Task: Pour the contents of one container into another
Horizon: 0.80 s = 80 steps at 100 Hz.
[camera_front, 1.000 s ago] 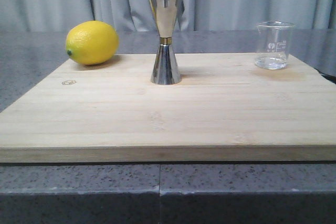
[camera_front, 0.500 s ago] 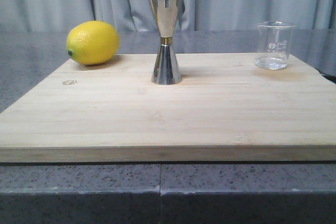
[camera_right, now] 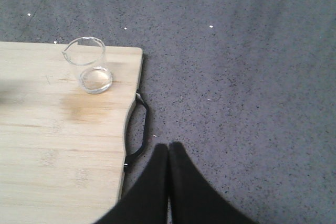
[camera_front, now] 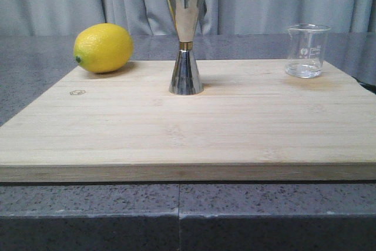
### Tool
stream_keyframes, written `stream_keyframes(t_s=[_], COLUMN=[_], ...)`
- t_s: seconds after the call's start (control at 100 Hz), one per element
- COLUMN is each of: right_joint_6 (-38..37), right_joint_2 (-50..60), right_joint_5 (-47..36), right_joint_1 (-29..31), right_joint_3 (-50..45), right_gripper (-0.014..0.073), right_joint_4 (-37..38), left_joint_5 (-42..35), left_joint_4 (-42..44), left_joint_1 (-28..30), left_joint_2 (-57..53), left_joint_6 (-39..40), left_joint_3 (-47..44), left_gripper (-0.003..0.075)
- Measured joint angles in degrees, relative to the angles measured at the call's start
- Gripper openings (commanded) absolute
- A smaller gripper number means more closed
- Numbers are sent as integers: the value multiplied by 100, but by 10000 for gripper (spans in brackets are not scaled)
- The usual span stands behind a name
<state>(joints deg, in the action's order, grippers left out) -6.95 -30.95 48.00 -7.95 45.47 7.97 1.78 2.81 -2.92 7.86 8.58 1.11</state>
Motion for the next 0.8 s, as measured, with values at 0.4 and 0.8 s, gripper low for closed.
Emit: stream_keyframes(t_s=[0.4, 0.8], right_joint_6=[0, 2], right_joint_2=[0, 0], right_joint_5=[-4, -4], right_joint_1=[0, 3], right_joint_3=[0, -8], right_gripper=[-72, -72], right_joint_4=[0, 0], left_joint_5=[97, 111], left_joint_4=[-226, -837], left_joint_1=[0, 0], left_joint_2=[-818, -818], left_joint_6=[-491, -1503], left_joint_3=[-132, -132], left_gripper=[-19, -19])
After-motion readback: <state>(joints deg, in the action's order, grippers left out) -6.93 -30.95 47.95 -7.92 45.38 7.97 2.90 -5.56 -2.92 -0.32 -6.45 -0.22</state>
